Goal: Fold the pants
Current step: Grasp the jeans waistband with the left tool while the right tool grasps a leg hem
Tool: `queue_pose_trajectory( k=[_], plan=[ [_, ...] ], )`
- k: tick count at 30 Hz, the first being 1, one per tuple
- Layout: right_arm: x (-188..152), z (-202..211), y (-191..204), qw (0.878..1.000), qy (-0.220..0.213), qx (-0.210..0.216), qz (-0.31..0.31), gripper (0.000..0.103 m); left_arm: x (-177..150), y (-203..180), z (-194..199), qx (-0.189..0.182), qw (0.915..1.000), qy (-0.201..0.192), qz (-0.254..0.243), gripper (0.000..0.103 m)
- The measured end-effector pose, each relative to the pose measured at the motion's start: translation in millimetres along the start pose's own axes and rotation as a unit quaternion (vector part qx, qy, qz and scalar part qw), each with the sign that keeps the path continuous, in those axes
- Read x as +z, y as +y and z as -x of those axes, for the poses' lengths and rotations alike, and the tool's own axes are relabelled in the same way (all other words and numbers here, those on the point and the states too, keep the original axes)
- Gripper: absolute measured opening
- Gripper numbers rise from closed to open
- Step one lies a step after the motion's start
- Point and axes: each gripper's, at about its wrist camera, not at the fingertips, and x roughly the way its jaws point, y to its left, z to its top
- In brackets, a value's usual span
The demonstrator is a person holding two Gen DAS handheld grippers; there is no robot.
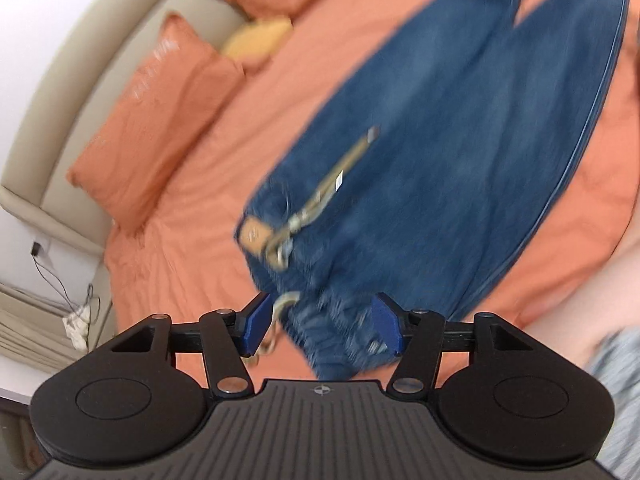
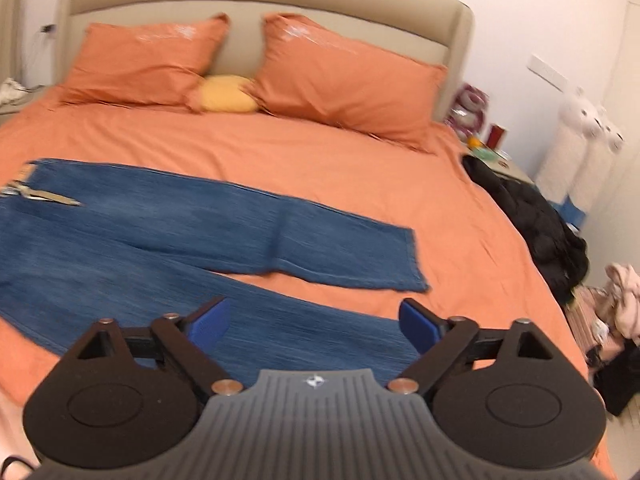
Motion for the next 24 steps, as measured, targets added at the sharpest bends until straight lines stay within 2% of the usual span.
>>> queue_pose_trajectory(
  k=[3,4,5,9,14,18,21,22,24],
  plan=[
    [-11.6,-33.0,-19.8,0.998,0.043,-0.051,0.004,0.077,-14.4,1.1,-39.9,-0.032,0.9980,0.048,-0.026,0.068],
    [-16.9,-43.6,-27.9,0.996,0.062,-0.061,-0.002,0.070,-19.6,-2.3,-51.4,-0.044,0.9964,0.059,-0.042,0.068],
    [-21.6,-52.9,-35.5,0.995,0.079,-0.063,-0.011,0.067,-25.1,-4.9,-61.8,-0.051,0.9946,0.069,-0.058,0.068],
    [-41.2,-76.5,-59.1,0.989,0.118,-0.064,-0.068,0.066,-43.7,-13.1,-101.0,-0.099,0.9840,0.112,-0.098,0.068],
    [-59.1,-96.2,-63.8,0.985,0.144,-0.064,-0.075,0.066,-49.8,-26.8,-133.0,-0.132,0.9782,0.107,-0.119,0.068],
    [-65.4,-112.1,-55.3,0.984,0.165,-0.066,-0.021,0.066,-46.2,-36.7,-151.1,-0.139,0.9764,0.105,-0.128,0.071],
    [-71.4,-118.8,-50.6,0.982,0.179,-0.056,0.031,0.066,-40.4,-39.0,-165.3,-0.140,0.9771,0.118,-0.108,0.070],
    [-73.6,-120.7,-50.2,0.981,0.183,-0.050,0.047,0.066,-38.8,-38.1,-167.4,-0.137,0.9777,0.127,-0.096,0.068],
    [-79.0,-123.2,-47.6,0.977,0.193,-0.037,0.086,0.066,-31.6,-34.0,-168.2,-0.126,0.9797,0.142,-0.065,0.049]
  ],
)
